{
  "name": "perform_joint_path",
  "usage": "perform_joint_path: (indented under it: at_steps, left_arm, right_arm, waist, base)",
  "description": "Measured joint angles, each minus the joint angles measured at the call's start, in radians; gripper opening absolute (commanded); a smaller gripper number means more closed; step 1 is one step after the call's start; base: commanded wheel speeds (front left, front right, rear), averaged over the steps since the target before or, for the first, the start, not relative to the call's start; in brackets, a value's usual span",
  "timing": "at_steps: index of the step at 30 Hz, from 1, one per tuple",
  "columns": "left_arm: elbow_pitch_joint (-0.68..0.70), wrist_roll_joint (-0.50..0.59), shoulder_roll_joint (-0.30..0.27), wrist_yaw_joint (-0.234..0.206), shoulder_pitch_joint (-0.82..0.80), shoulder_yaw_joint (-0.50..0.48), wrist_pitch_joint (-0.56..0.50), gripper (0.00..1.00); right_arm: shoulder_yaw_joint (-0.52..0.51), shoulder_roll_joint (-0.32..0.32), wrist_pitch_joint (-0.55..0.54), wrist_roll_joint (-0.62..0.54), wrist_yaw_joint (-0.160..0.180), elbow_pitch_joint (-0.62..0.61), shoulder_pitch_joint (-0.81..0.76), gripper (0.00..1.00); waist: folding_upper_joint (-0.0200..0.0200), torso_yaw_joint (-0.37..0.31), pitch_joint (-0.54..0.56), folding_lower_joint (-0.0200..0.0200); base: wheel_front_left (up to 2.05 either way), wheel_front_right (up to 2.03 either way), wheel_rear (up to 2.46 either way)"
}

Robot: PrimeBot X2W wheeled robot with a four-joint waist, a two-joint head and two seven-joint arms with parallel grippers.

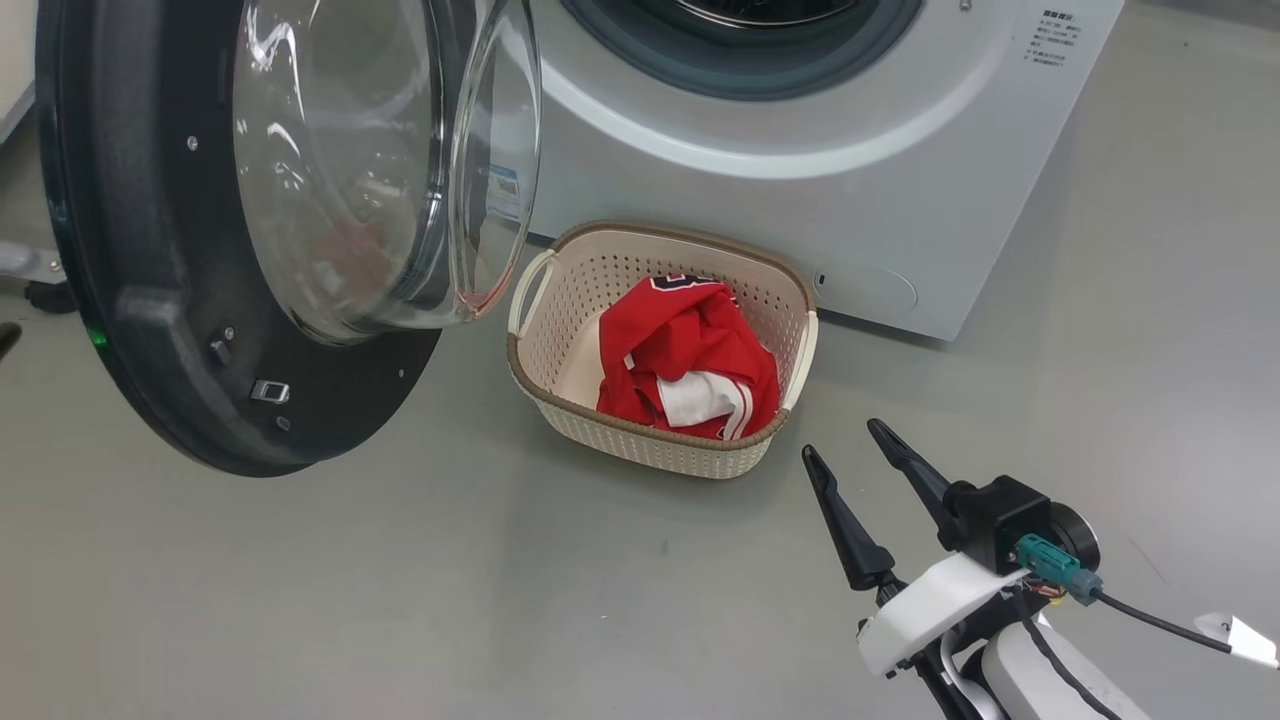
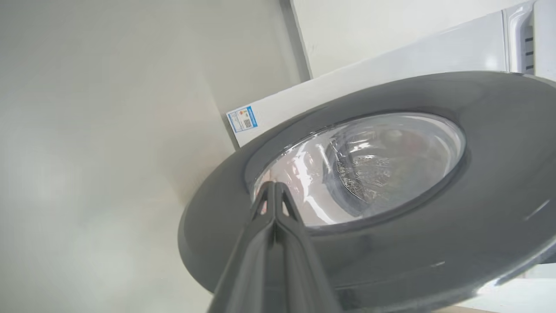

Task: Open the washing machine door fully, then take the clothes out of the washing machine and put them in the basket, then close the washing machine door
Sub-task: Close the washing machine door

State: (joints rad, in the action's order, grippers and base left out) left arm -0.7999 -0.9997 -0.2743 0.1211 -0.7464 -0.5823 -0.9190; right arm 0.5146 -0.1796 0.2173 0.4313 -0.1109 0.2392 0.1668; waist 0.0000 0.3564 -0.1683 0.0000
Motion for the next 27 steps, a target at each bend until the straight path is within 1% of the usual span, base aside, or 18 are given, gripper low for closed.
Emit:
perform_joint_path:
  at_steps: [3, 8, 10, 13, 18, 23, 27]
  left_arm:
    - [0.079, 0.052, -0.009, 0.000, 0.048, 0.042, 0.070, 0.00]
    - [0.196, 0.100, -0.023, 0.000, 0.125, 0.102, 0.172, 0.00]
    - [0.264, 0.135, -0.039, 0.000, 0.173, 0.156, 0.216, 0.00]
    - [0.334, 0.178, -0.069, 0.000, 0.247, 0.197, 0.300, 0.00]
    - [0.420, 0.229, -0.075, 0.000, 0.351, 0.259, 0.443, 0.00]
    - [0.495, 0.297, -0.097, 0.003, 0.453, 0.332, 0.595, 0.00]
    - [0.522, 0.323, -0.096, 0.003, 0.514, 0.337, 0.718, 0.00]
  right_arm:
    - [0.000, 0.003, 0.001, 0.004, 0.000, 0.005, -0.009, 1.00]
    - [0.000, 0.011, 0.005, 0.007, 0.000, 0.008, -0.011, 1.00]
    - [0.004, 0.015, 0.006, 0.007, 0.000, 0.009, -0.012, 1.00]
    - [0.006, 0.020, 0.008, 0.007, 0.000, 0.010, -0.012, 1.00]
    - [0.006, 0.022, 0.009, 0.007, 0.000, 0.017, -0.012, 1.00]
    - [0.006, 0.024, 0.010, 0.008, 0.000, 0.023, -0.013, 1.00]
    - [0.006, 0.027, 0.013, 0.008, 0.000, 0.027, -0.013, 1.00]
  waist:
    - [0.0000, 0.008, 0.008, 0.0000]
    - [0.0000, 0.020, 0.020, 0.0000]
    - [0.0001, 0.024, 0.025, 0.0000]
    - [0.0000, 0.026, 0.028, 0.0000]
    - [0.0000, 0.030, 0.034, 0.0000]
    - [0.0000, 0.034, 0.040, 0.0000]
    - [0.0000, 0.037, 0.047, 0.0000]
  base:
    - [0.00, 0.00, 0.00]
    - [0.00, 0.00, 0.00]
    - [0.00, 0.00, 0.00]
    - [0.00, 0.00, 0.00]
    - [0.00, 0.00, 0.00]
    - [0.00, 0.00, 0.00]
    - [0.00, 0.00, 0.00]
